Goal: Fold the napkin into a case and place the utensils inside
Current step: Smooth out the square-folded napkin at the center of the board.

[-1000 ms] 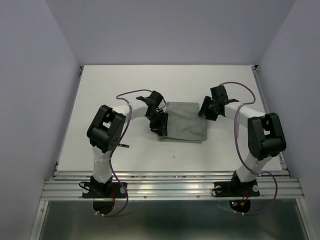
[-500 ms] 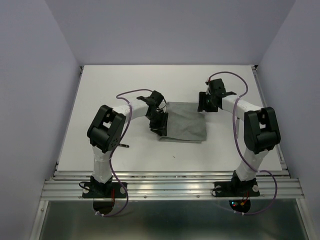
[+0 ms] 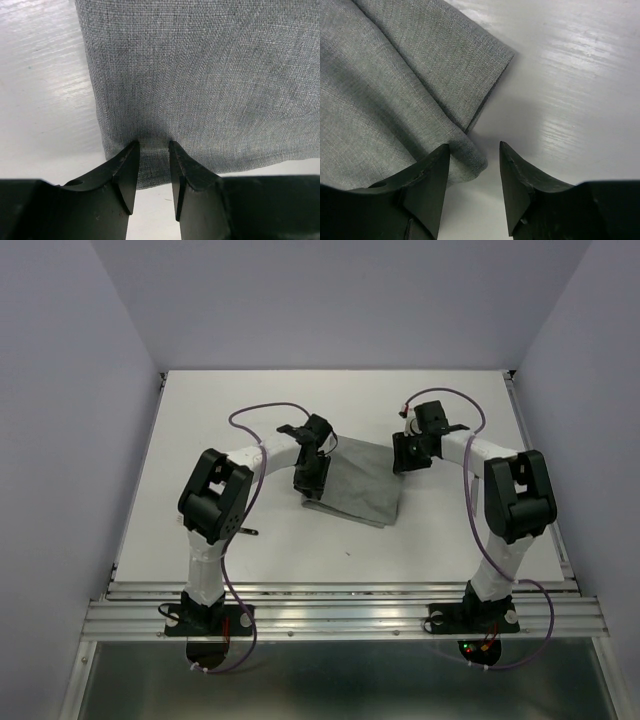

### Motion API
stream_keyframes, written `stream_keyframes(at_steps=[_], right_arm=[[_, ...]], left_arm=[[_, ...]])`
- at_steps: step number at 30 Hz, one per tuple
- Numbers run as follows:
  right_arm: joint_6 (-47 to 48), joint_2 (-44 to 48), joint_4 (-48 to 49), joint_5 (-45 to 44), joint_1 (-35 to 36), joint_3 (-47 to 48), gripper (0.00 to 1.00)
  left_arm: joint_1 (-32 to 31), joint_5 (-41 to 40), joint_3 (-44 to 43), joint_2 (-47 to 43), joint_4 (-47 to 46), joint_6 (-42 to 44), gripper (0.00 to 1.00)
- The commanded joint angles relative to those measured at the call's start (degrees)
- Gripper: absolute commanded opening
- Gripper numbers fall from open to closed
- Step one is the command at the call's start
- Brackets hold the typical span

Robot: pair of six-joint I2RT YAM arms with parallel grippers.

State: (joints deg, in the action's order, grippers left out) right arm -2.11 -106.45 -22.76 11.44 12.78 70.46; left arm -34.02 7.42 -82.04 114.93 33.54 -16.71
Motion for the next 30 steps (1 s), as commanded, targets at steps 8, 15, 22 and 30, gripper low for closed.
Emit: stream_keyframes(at_steps=[8,15,22,30], right_arm=[[-0.09,-0.16,-0.79,1.66,-0.03,-0.85,0.38],[-1.14,2.12,-0.70,0.86,-0.03,-0.58,0.02],[-3.60,5.02,2.37,-2.29,-0.03,-0.93,0.01],[-5.89,3.80,6.76,-9.50,-0.03,1.70,0.01]], left_arm=[[0.62,-4.87,-0.31,2.84,1.79,2.21,0.41],[0.62,-4.52,-0.23,3.10,1.79,2.12,0.41],[0.62,-3.91,-0.23,3.28,1.53,2.47,0.41],[0.53,-3.38,0.21,3.54,1.35,3.00,0.41]])
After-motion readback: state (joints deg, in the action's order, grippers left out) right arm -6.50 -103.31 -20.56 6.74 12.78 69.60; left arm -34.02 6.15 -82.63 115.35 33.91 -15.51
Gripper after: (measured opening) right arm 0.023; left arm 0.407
